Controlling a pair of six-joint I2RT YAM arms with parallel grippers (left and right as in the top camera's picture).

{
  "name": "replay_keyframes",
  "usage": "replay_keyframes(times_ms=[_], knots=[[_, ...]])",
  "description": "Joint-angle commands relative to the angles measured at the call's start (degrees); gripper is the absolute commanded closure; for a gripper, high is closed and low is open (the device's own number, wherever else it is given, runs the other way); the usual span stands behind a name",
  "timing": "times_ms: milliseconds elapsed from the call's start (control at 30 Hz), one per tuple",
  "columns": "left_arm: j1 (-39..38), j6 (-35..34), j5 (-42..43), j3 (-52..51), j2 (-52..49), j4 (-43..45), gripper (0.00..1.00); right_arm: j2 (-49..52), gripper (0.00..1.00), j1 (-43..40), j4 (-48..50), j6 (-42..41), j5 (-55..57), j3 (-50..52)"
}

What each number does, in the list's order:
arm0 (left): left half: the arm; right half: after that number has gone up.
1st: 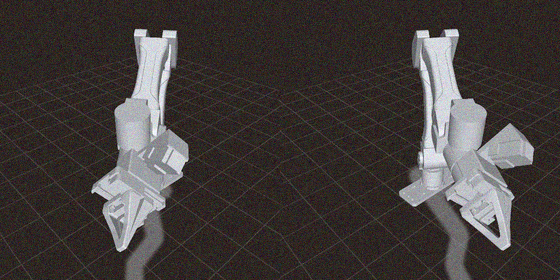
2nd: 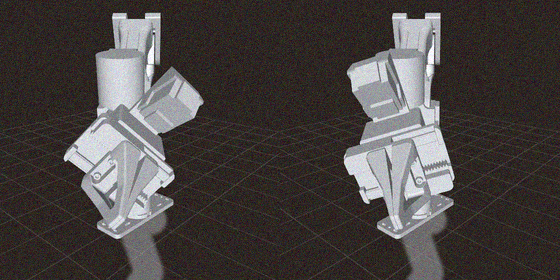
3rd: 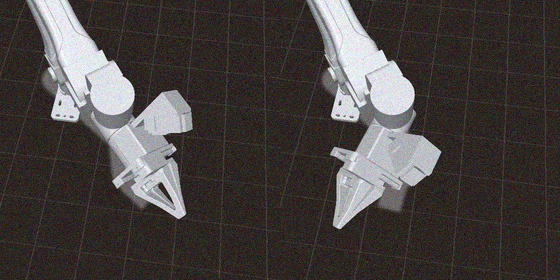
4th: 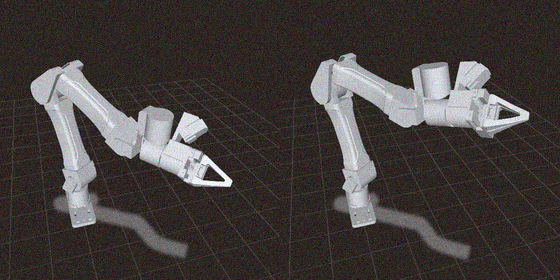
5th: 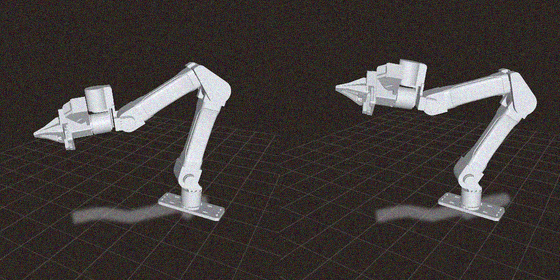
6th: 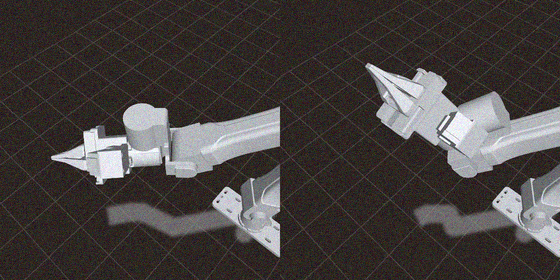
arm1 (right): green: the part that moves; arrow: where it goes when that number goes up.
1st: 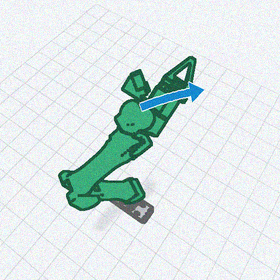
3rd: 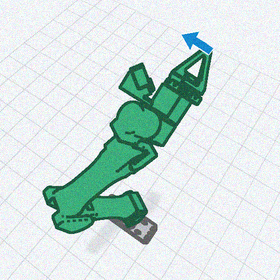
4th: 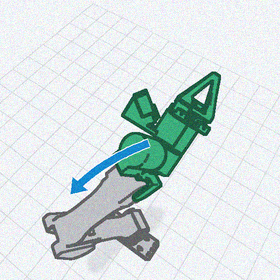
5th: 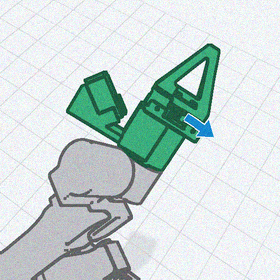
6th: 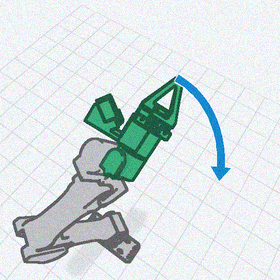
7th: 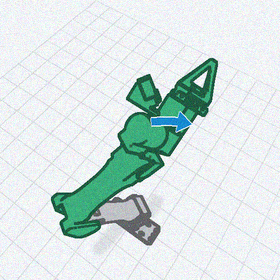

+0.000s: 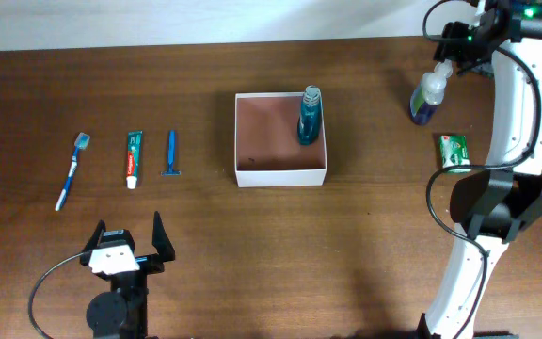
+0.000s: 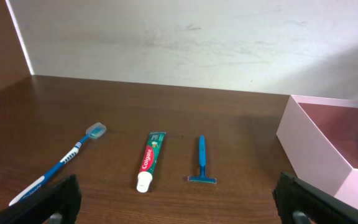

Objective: Pack container
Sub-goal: 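Move the right gripper to the clear soap pump bottle, then close the right gripper on the soap pump bottle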

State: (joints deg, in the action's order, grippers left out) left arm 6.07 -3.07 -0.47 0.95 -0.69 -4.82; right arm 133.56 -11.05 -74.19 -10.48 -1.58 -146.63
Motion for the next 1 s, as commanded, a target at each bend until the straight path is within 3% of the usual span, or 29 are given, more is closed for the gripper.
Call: replay_keyframes(times_ms=[0, 733, 967], knots=[[0.0, -0.5, -0.4, -0.4, 0.4, 0.1, 0.01, -1.0, 0.3, 0.3, 1.1, -0.7, -0.3, 3.2], [0.0, -0.5, -0.4, -0.4, 0.4, 0.1, 0.0, 1.9, 0.31, 1.5, 4.9, -4.0, -0.1, 6.6], [0.0, -0.5, -0.4, -0.4, 0.4, 0.1, 0.01, 1.9, 0.39, 1.5, 6.1, -3.9, 0.8, 6.6]])
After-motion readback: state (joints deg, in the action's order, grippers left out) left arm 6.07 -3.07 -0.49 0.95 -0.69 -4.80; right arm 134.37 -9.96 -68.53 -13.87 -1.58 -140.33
